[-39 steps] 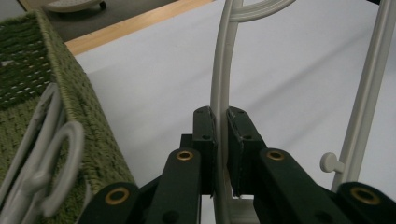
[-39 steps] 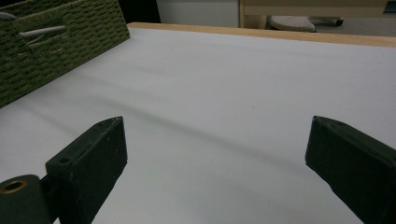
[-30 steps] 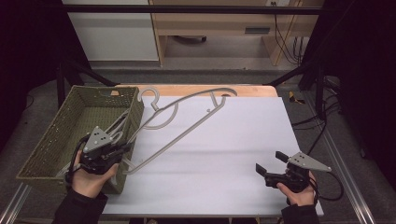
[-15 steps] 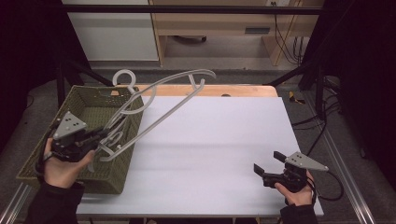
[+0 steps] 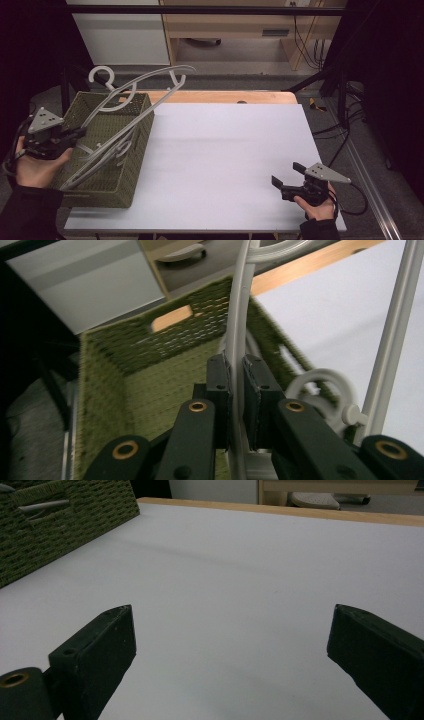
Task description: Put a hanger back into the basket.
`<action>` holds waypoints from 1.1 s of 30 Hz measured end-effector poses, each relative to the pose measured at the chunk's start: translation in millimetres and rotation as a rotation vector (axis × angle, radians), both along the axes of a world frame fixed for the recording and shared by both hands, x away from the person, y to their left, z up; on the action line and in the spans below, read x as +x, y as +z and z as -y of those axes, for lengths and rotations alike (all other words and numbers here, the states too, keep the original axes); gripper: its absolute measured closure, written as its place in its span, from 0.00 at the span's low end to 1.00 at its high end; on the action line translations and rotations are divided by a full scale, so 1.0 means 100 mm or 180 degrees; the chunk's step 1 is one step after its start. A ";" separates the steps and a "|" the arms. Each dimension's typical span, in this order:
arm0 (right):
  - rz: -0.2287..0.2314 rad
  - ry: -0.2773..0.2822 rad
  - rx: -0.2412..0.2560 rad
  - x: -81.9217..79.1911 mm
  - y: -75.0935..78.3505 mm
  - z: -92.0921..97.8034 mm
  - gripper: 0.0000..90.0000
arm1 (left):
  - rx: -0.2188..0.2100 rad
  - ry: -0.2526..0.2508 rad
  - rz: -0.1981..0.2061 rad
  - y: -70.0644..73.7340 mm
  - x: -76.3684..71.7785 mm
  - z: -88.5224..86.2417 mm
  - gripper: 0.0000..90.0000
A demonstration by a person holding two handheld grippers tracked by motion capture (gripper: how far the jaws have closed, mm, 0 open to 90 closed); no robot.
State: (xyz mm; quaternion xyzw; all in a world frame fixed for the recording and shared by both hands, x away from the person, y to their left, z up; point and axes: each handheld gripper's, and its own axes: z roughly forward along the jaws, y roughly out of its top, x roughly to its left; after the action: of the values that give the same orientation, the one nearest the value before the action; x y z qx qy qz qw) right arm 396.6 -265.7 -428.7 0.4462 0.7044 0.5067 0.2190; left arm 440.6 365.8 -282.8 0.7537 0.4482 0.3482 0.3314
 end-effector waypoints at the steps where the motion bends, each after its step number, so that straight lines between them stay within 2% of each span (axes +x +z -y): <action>1: 0.0009 0.0019 -0.0006 0.00 0.00 0.00 0.06 | -0.0003 0.0041 -0.0003 -0.01 0.01 -0.05 0.92; 6: 0.0007 0.0007 -0.0001 0.00 0.00 0.01 0.06 | 0.0115 0.0176 -0.0046 -0.09 0.04 -0.24 0.92; 10: 0.0008 0.0006 -0.0005 0.00 0.00 0.01 0.06 | 0.0137 0.0272 -0.0096 -0.18 0.06 -0.37 0.92; 15: 0.0010 0.0002 -0.0008 0.00 -0.01 0.01 0.06 | 0.0249 0.0398 -0.0140 -0.30 0.08 -0.50 0.92; 19: 0.0008 -0.0001 -0.0016 0.00 -0.01 0.01 0.06 | 0.0265 0.0484 -0.0185 -0.37 0.08 -0.60 0.92; 28: -0.0006 0.0006 -0.0008 0.01 -0.02 0.00 0.06 | 0.0372 0.0654 -0.0259 -0.49 0.04 -0.77 0.92; 33: -0.0001 0.0000 -0.0014 0.01 -0.02 0.00 0.06 | 0.0490 0.0709 -0.0325 -0.54 0.04 -0.80 0.92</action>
State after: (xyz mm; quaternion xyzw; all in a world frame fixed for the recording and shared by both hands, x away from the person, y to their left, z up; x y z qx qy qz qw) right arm 397.6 -265.8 -430.9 0.4458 0.7056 0.5051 0.2198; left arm 444.1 446.2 -337.1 0.7392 0.5173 0.3774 0.2087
